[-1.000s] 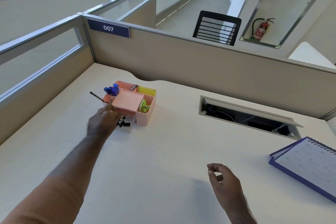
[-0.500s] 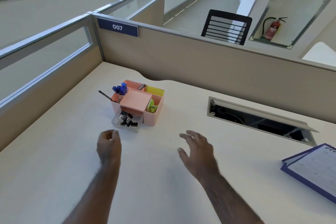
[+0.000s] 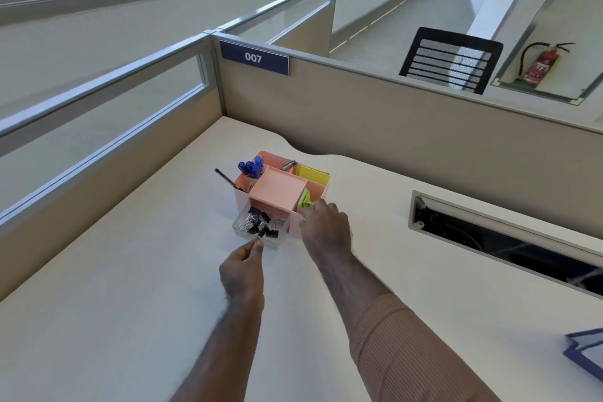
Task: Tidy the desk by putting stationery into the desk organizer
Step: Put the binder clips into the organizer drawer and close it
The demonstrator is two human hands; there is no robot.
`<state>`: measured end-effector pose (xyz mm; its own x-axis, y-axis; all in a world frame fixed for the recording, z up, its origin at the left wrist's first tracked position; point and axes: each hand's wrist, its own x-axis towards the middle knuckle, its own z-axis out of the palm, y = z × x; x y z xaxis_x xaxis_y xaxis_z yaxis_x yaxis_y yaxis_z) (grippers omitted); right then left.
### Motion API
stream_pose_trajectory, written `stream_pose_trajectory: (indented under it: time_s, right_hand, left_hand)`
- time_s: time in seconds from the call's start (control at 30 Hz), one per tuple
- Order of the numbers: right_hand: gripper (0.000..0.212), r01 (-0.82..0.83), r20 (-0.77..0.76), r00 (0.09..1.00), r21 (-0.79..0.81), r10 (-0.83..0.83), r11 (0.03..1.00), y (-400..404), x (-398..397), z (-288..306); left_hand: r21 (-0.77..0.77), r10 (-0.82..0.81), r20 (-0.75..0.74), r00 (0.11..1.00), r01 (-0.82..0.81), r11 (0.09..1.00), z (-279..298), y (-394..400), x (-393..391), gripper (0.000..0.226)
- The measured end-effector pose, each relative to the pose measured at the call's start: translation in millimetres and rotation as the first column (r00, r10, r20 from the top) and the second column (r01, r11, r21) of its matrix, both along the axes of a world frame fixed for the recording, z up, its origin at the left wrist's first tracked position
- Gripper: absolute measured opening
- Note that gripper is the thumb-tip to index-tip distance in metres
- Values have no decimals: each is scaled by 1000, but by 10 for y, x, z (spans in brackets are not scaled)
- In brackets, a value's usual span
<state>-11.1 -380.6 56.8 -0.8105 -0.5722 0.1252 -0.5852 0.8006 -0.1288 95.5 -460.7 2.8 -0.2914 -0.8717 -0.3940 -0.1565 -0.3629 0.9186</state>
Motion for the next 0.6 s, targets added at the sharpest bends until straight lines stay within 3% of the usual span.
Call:
stream_pose_trajectory:
  time_s: [0.2,0.6]
  right_hand:
    - [17,29,-54,998,0,-29,1000,-109,-68,-25]
    - [33,43,28,999,43,-44,998,-115,-23,100]
  left_hand:
    - [-6,4,14,1000,-4,1000,6,-39,-67,26]
    - [1,-111,49,993,111,994,100,-81,-459,30]
